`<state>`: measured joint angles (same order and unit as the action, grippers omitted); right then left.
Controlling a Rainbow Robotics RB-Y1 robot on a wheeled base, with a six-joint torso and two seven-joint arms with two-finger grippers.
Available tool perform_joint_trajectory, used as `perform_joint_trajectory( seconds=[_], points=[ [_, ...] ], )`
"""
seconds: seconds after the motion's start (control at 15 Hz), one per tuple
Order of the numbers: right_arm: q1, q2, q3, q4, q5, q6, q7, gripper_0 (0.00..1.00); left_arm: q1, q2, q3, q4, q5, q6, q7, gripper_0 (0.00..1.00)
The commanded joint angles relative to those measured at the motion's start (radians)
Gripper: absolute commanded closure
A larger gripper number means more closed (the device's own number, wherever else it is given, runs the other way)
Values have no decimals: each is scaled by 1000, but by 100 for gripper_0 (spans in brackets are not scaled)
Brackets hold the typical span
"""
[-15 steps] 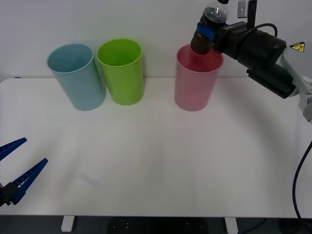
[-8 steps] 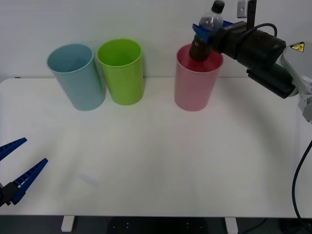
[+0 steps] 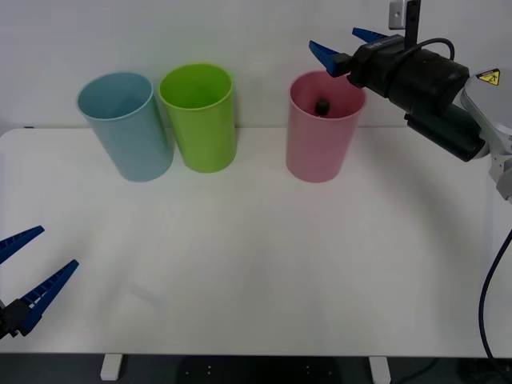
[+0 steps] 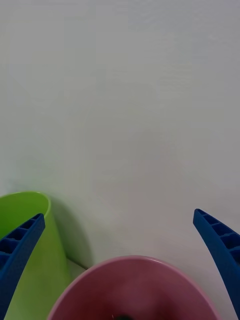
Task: Grasp the object on the table and drop it into the matching bin: aluminum can to the light blue bin, PET bottle to the pink bin.
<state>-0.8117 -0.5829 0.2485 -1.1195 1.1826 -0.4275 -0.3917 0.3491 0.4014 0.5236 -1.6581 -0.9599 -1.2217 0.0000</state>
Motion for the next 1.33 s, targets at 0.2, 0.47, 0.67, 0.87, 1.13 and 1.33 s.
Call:
perform_joint_trajectory(
  seconds=[0.2,0.47,0.67,0.87,1.13,1.33],
  points=[
    [26,-5,-3,-28,-32,-13,17,0,0,0,0,0,0,0,0,0],
    [106,-26,-25,-143,-46,-14,24,0,0,0,0,0,0,0,0,0],
    [198,-52,-40,-255,-66,-14,28,0,0,0,0,0,0,0,0,0],
    [310,-71,-66,-372,-78,-20,45,0,0,0,0,0,0,0,0,0],
    [464,-78,-137,-505,-80,-88,73,0,0,0,0,0,0,0,0,0],
    [563,-78,-186,-586,-97,-135,105,0,0,0,0,0,0,0,0,0]
  ],
)
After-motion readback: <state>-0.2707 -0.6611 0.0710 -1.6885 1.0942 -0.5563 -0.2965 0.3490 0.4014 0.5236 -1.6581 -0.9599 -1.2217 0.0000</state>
